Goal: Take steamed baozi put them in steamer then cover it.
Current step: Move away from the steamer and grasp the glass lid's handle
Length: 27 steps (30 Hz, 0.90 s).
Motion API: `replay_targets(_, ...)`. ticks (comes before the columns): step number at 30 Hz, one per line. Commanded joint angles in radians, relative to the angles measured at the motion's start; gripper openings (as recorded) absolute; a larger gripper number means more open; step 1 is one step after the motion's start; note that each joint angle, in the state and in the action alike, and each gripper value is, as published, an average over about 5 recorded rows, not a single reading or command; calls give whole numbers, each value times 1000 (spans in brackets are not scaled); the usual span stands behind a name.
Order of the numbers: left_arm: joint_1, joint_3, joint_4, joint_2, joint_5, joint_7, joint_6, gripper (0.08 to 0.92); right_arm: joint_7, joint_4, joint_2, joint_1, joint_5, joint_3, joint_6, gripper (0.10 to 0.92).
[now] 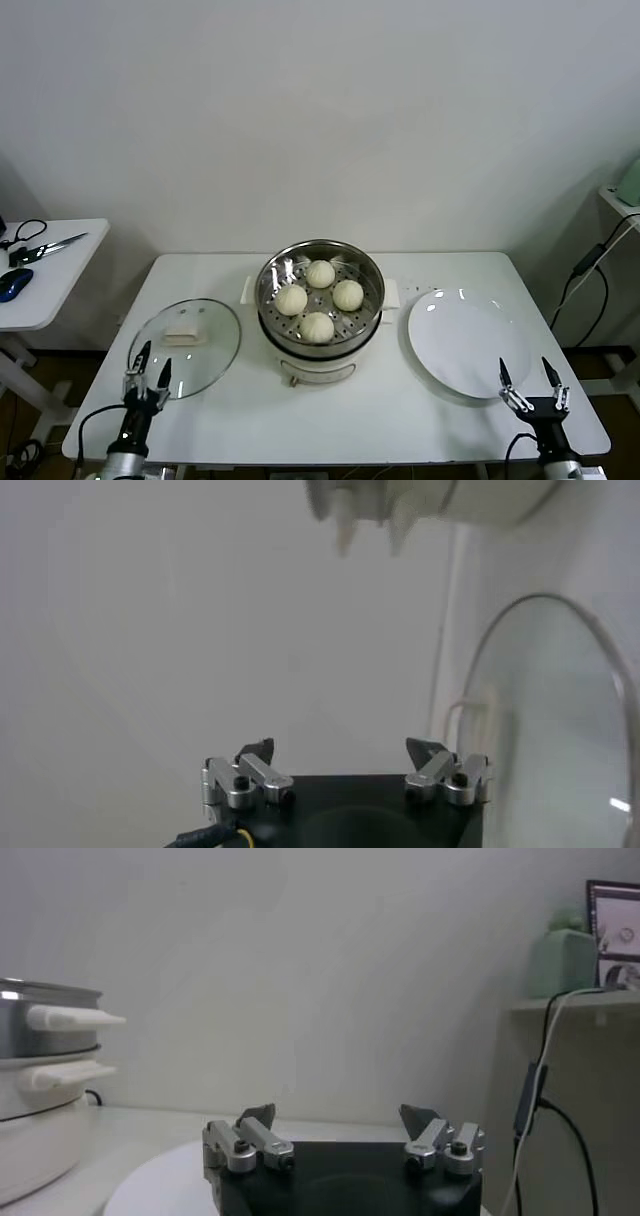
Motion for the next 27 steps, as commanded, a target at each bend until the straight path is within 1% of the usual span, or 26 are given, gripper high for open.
replay_targets(1,-98,28,127,3,105,24,18,823,20,13,30,-36,-24,8,29,823)
replay_targets(10,-263,60,285,27,87,46,34,823,21,15,38,-55,-25,24,44,823)
replay_targets(25,-373,90,364,55,67,66,76,823,19,5,63,-52,-48,15,48,823)
replay_targets(27,-381,92,370,57,67,67,82,809,19,3,63,-51,-48,13,48,823)
